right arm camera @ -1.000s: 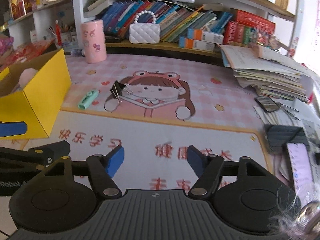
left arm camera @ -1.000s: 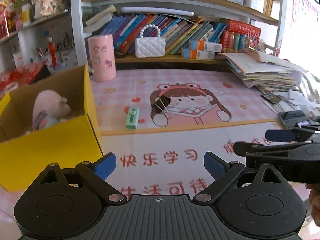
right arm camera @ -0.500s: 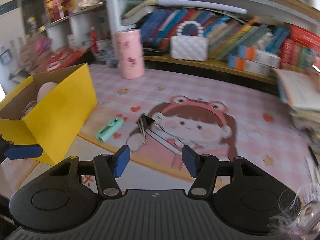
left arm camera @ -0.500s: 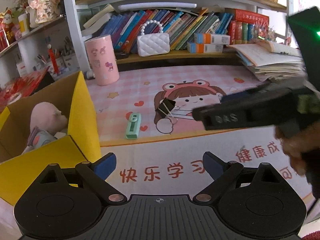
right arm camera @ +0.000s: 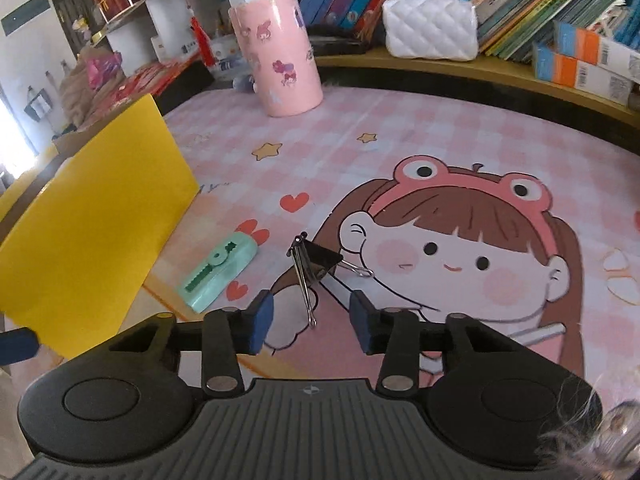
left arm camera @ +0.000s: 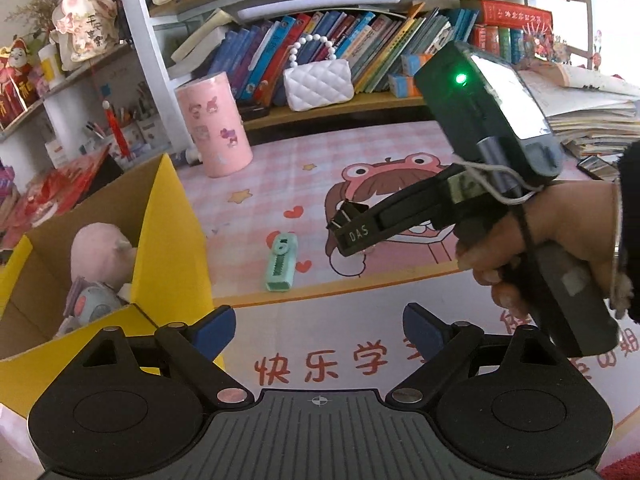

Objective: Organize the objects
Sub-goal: 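Grasp the mint-green clip with the left tool while the right tool grasps the binder clip, then carry the mint-green clip with the left tool while the right tool carries the binder clip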

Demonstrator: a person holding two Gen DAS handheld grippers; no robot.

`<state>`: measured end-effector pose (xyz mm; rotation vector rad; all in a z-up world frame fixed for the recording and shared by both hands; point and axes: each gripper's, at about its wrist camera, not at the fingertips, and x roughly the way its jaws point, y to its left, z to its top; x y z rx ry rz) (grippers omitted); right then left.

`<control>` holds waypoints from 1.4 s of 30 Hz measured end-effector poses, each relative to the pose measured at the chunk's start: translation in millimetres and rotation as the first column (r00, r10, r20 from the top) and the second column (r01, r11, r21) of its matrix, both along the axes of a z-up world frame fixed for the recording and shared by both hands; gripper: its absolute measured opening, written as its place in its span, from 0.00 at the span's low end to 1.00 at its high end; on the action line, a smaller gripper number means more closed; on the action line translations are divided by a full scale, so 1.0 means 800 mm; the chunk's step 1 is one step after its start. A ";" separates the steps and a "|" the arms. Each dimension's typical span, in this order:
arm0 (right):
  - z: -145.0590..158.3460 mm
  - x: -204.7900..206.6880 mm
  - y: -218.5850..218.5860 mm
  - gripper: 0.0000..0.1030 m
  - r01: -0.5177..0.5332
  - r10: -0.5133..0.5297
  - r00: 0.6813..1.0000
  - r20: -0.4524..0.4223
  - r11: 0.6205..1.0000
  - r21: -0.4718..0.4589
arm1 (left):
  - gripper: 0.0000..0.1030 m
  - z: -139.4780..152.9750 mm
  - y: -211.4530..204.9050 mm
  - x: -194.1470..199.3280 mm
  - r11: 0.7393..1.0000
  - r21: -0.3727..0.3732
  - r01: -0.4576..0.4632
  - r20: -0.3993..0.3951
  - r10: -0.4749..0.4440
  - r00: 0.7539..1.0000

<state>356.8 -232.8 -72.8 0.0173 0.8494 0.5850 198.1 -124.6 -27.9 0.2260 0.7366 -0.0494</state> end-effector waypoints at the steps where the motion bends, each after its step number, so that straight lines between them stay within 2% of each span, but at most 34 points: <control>1: -0.002 0.002 0.003 0.31 -0.011 0.011 1.000 0.004 1.000 -0.003 | 0.89 0.000 0.000 0.002 1.000 0.003 -0.004 -0.001 0.004 1.000; 2: -0.003 0.003 0.005 0.28 -0.022 0.022 1.000 0.017 1.000 -0.005 | 0.88 0.000 0.000 0.004 1.000 0.004 -0.006 -0.003 0.006 1.000; 4: -0.005 0.005 0.009 0.08 -0.047 0.048 0.998 0.035 0.999 -0.015 | 0.86 0.000 -0.002 0.007 1.000 0.003 -0.008 -0.004 0.008 1.000; 7: -0.004 0.005 0.006 0.04 -0.079 0.081 0.995 0.063 0.996 -0.027 | 0.83 -0.001 -0.007 0.013 1.000 -0.001 0.001 -0.005 -0.001 1.000; 10: 0.007 -0.001 -0.011 0.02 -0.071 0.072 0.992 0.106 0.997 -0.014 | 0.79 -0.004 -0.014 0.021 1.000 -0.014 0.007 -0.005 -0.007 1.000; 12: 0.016 -0.008 -0.028 0.02 -0.028 0.028 0.992 0.119 1.000 0.003 | 0.75 -0.007 -0.014 0.030 1.000 -0.030 -0.009 -0.006 0.008 1.000; 16: 0.034 -0.028 -0.065 0.02 0.045 -0.050 0.989 0.138 0.998 0.039 | 0.63 -0.017 -0.002 0.062 0.991 -0.069 -0.114 -0.015 0.113 0.993; 18: 0.040 -0.040 -0.080 0.02 0.077 -0.083 0.986 0.143 0.996 0.048 | 0.62 -0.021 0.009 0.083 0.979 -0.091 -0.184 -0.017 0.183 0.983; 19: 0.043 -0.046 -0.086 0.02 0.090 -0.097 0.986 0.138 0.994 0.058 | 0.56 -0.024 0.014 0.092 0.972 -0.098 -0.214 -0.019 0.213 0.977; 21: 0.047 -0.059 -0.097 0.02 0.108 -0.118 0.985 0.122 0.991 0.083 | 0.52 -0.031 0.018 0.111 0.961 -0.113 -0.253 -0.025 0.252 0.967; 28: 0.057 -0.111 -0.109 0.02 0.081 -0.092 0.992 0.089 0.989 0.121 | 0.38 -0.061 0.026 0.149 0.939 -0.128 -0.320 -0.056 0.316 0.947; 30: 0.061 -0.122 -0.110 0.02 0.085 -0.097 0.992 0.085 0.988 0.129 | 0.33 -0.067 0.029 0.155 0.939 -0.125 -0.321 -0.071 0.314 0.947; 32: 0.064 -0.132 -0.111 0.02 0.091 -0.103 0.991 0.090 0.988 0.128 | 0.22 -0.069 0.031 0.156 0.942 -0.140 -0.304 -0.071 0.297 0.952; 36: 0.067 -0.144 -0.111 0.02 0.112 -0.122 0.988 0.091 0.987 0.113 | 0.22 -0.064 0.026 0.149 0.954 -0.163 -0.252 -0.095 0.239 0.966; 42: 0.061 -0.153 -0.107 0.02 0.192 -0.195 0.979 0.058 0.980 0.060 | 0.22 -0.025 0.018 0.093 0.957 -0.262 -0.123 -0.065 0.109 0.992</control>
